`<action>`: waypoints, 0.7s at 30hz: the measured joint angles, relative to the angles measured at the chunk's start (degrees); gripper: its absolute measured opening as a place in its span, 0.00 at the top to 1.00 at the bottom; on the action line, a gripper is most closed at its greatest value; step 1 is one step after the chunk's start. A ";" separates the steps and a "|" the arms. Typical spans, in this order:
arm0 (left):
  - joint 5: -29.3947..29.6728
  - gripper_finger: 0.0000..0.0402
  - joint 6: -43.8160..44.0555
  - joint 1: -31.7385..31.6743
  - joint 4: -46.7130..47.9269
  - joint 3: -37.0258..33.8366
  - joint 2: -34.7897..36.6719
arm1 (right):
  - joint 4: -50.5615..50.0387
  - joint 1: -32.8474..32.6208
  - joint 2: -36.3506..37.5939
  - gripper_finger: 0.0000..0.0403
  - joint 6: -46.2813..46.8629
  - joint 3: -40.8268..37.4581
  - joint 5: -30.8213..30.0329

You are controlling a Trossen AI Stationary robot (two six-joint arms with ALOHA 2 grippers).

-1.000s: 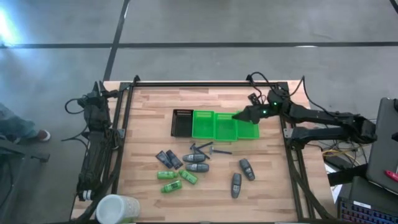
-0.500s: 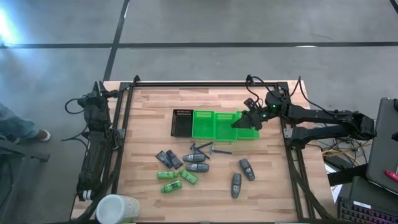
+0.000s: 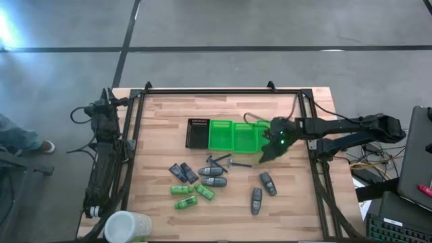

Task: Pick & Place Travel size toiletries
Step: Put the gray deodorant into the right green basket

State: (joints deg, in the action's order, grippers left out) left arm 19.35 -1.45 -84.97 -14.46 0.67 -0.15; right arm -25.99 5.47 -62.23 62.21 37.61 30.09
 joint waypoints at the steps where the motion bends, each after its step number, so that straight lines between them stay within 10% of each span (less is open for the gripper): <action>1: 0.00 0.78 -0.02 -0.02 0.00 0.00 -0.02 | -3.15 -1.26 -0.68 0.52 0.48 1.32 -0.71; 11: 0.01 0.78 0.00 -0.02 0.00 -0.01 -0.02 | -19.37 -13.77 -12.27 0.19 12.50 13.54 -13.41; 21: 0.02 0.78 -0.02 -0.02 0.07 0.00 0.00 | -24.28 -21.66 -27.85 0.11 18.77 21.07 -19.48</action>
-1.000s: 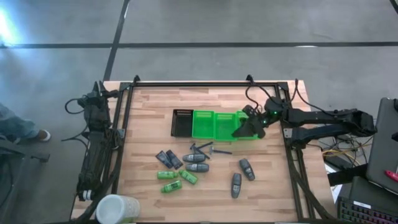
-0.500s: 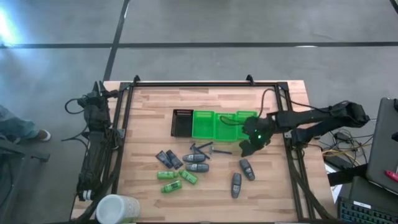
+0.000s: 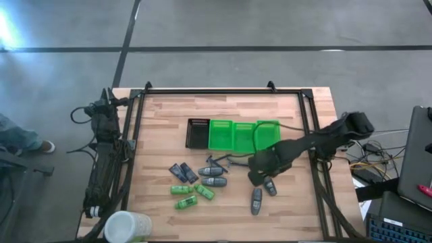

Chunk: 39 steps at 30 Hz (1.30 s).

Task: Pick & Place Travel size toiletries
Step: Put the gray deodorant into the right green basket

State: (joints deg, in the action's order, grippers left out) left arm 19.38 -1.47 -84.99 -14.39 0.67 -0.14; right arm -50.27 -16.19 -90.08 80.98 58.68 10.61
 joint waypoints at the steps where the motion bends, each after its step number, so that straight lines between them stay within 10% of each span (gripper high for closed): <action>1: -0.02 0.78 0.01 0.00 0.01 0.00 -0.02 | -1.70 -0.49 -1.33 0.11 0.11 1.11 -0.83; 22: -0.02 0.78 0.00 0.00 0.07 0.00 -0.02 | 4.76 -1.07 -9.53 0.12 -1.93 -2.19 0.06; 39: -0.01 0.78 0.00 0.00 0.13 -0.01 0.00 | 3.92 -1.33 -8.65 0.50 -5.95 -4.13 -1.39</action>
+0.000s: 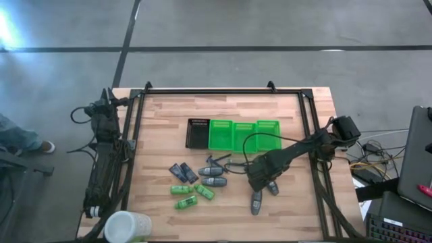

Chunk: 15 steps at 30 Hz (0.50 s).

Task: Pick & Place Travel size toiletries
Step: Put the gray deodorant into the right green basket

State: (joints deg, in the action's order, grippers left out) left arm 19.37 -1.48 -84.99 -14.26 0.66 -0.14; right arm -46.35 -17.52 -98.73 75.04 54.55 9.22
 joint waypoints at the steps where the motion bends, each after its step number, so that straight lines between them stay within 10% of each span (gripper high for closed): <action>1: 0.01 0.78 0.02 0.00 0.00 0.01 -0.02 | -0.49 0.01 0.71 0.50 -0.03 -0.12 -0.16; 15: 0.01 0.78 0.00 0.00 0.22 0.00 -0.02 | -3.16 15.00 29.20 0.50 8.91 0.47 -15.01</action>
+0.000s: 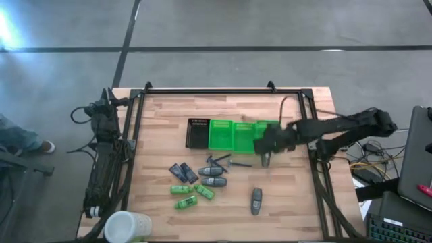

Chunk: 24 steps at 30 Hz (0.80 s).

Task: Pick & Place Travel size toiletries
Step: Put the gray deodorant into the right green basket

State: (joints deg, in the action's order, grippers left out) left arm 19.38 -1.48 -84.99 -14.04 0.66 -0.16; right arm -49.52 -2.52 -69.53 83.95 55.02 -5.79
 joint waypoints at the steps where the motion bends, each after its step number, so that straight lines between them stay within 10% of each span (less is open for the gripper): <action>1: -0.02 0.78 0.00 0.00 0.00 0.01 0.00 | 0.02 2.72 0.67 0.50 -1.68 0.00 -0.71; 10: 0.00 0.78 0.00 0.00 -0.02 -0.01 0.00 | -0.17 26.06 -1.63 0.50 -19.91 -0.31 6.95; 24: 0.00 0.78 0.00 0.00 -0.02 0.00 0.01 | -2.05 28.65 -13.92 0.48 -29.11 -0.57 8.48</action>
State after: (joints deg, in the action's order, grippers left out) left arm 19.38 -1.48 -84.99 -14.06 0.65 -0.15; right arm -51.56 26.13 -83.45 54.83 54.46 2.69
